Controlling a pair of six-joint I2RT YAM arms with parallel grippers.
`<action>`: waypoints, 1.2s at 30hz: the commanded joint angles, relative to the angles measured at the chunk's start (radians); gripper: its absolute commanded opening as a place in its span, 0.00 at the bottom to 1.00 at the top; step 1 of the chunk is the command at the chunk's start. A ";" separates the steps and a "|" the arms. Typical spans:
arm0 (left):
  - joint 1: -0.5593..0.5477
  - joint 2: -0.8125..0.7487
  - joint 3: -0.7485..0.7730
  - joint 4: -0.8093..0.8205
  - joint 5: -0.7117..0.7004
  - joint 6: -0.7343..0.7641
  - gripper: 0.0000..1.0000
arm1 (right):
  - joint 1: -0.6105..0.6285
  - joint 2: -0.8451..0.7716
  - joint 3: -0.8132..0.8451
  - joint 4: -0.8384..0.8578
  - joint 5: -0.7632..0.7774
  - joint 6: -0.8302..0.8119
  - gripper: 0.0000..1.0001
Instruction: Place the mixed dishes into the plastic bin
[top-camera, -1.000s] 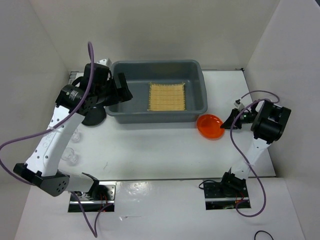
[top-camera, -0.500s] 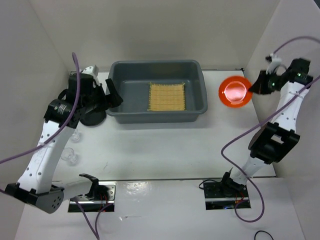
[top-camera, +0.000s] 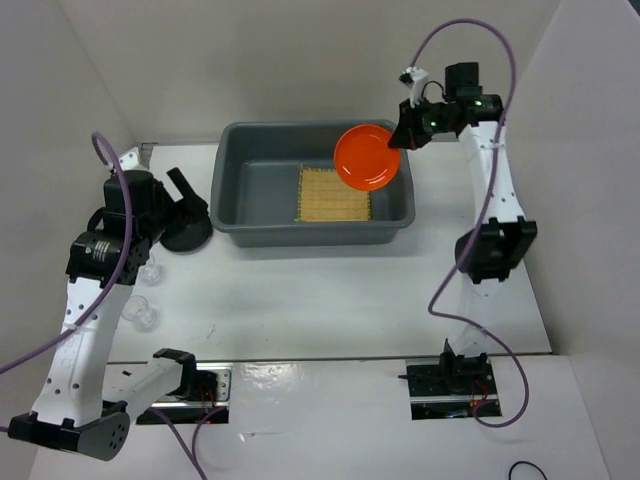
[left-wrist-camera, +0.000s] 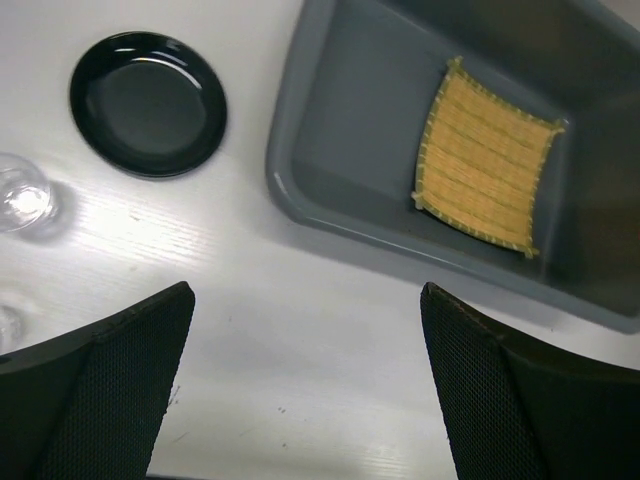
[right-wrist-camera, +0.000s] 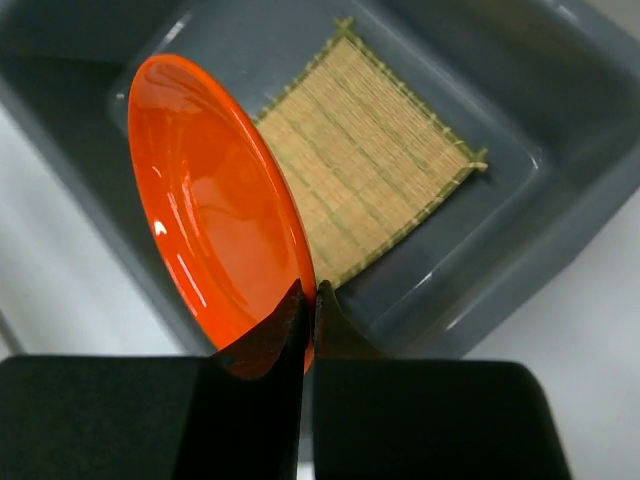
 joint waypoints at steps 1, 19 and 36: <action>0.044 0.011 0.033 -0.036 -0.040 -0.035 1.00 | 0.035 0.150 0.141 -0.025 0.060 -0.003 0.00; 0.286 0.143 0.116 -0.103 0.072 0.049 1.00 | 0.112 0.675 0.514 -0.056 0.171 -0.051 0.00; 0.429 0.408 0.092 0.057 -0.044 0.074 1.00 | 0.121 0.691 0.772 -0.182 0.247 -0.042 0.94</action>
